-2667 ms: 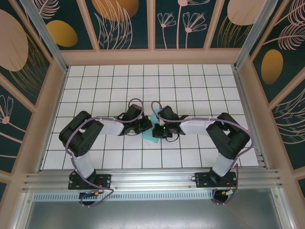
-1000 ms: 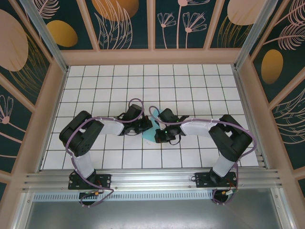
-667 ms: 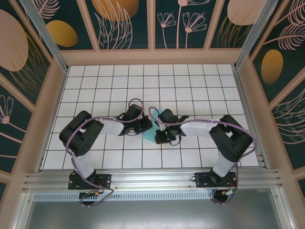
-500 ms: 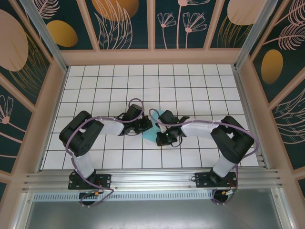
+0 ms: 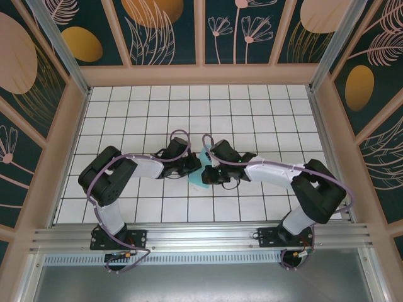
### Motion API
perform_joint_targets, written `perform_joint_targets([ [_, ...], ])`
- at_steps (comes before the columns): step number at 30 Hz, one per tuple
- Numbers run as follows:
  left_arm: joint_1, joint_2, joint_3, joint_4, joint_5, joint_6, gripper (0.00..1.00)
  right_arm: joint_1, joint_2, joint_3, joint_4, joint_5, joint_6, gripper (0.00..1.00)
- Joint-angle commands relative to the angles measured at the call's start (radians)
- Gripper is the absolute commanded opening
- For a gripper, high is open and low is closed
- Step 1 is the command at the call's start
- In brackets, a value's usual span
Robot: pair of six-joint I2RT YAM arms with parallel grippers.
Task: Fold a paper plane with a square sheet of paper (pick it up from the middle)
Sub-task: Fold the triangle a second time at the center of the table.
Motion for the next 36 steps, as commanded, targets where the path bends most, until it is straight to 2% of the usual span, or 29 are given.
perform_joint_targets([
  [1,0.0,0.04,-0.005,-0.063,-0.004,0.026,0.0,0.004,0.073,0.019,0.068,-0.003,0.05,0.09],
  [9,-0.001,0.036,-0.005,-0.057,-0.004,0.033,0.0,-0.002,0.156,-0.023,0.011,0.011,0.013,0.08],
  [22,0.004,0.016,0.042,-0.066,-0.101,0.065,0.02,-0.044,0.105,-0.2,0.058,-0.082,-0.02,0.01],
  [29,0.022,0.012,0.068,-0.077,-0.143,0.091,0.05,-0.07,0.123,-0.214,0.063,-0.114,-0.061,0.0],
  [36,0.058,0.001,0.059,-0.04,-0.12,0.113,0.07,-0.076,0.134,-0.19,0.059,-0.11,-0.077,0.0],
])
